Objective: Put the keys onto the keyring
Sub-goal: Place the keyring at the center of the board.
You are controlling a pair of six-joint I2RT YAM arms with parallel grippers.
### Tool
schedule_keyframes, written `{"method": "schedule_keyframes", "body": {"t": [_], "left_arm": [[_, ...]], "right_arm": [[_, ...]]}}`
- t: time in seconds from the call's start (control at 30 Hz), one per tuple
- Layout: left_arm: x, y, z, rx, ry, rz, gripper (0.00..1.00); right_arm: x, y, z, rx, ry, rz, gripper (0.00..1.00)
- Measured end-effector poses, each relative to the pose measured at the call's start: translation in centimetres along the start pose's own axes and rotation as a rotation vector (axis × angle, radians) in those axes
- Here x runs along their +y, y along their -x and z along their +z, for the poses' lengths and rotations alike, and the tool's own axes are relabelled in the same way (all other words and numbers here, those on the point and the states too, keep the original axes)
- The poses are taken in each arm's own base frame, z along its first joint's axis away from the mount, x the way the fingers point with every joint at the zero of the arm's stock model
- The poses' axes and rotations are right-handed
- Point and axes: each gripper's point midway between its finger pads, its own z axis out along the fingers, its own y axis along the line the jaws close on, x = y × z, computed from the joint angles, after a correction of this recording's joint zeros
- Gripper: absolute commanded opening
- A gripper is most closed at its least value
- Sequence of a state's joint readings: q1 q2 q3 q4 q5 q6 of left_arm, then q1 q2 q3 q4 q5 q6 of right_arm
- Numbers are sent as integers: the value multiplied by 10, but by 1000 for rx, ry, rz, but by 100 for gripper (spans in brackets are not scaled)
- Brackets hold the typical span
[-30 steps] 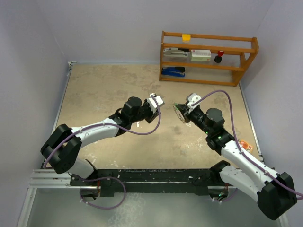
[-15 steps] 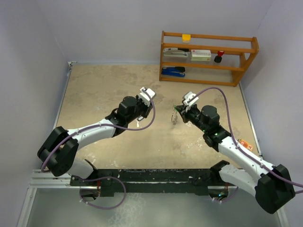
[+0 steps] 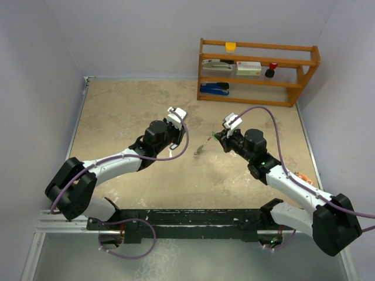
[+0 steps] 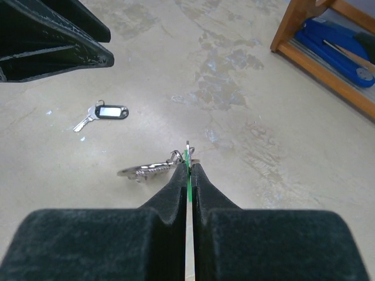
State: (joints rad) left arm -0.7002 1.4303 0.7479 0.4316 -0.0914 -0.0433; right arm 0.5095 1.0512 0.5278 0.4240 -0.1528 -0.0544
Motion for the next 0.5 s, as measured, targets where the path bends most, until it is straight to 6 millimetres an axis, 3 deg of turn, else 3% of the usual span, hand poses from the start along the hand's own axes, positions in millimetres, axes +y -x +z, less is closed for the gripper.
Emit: {"method": "schedule_keyframes", "body": {"t": [0.2,0.4,0.5], "left_arm": [[3,-2,-1,2,13,-2,29],[6,-2,-1,-6,23,-15,29],[5,-4,-2,-5,23,-23,29]], "right_arm": [[1,-3,-2,14,-5,31,0],[-4,-14,-21,38,-64,84,0],[-10,-26,-26,80,-120,121,12]]}}
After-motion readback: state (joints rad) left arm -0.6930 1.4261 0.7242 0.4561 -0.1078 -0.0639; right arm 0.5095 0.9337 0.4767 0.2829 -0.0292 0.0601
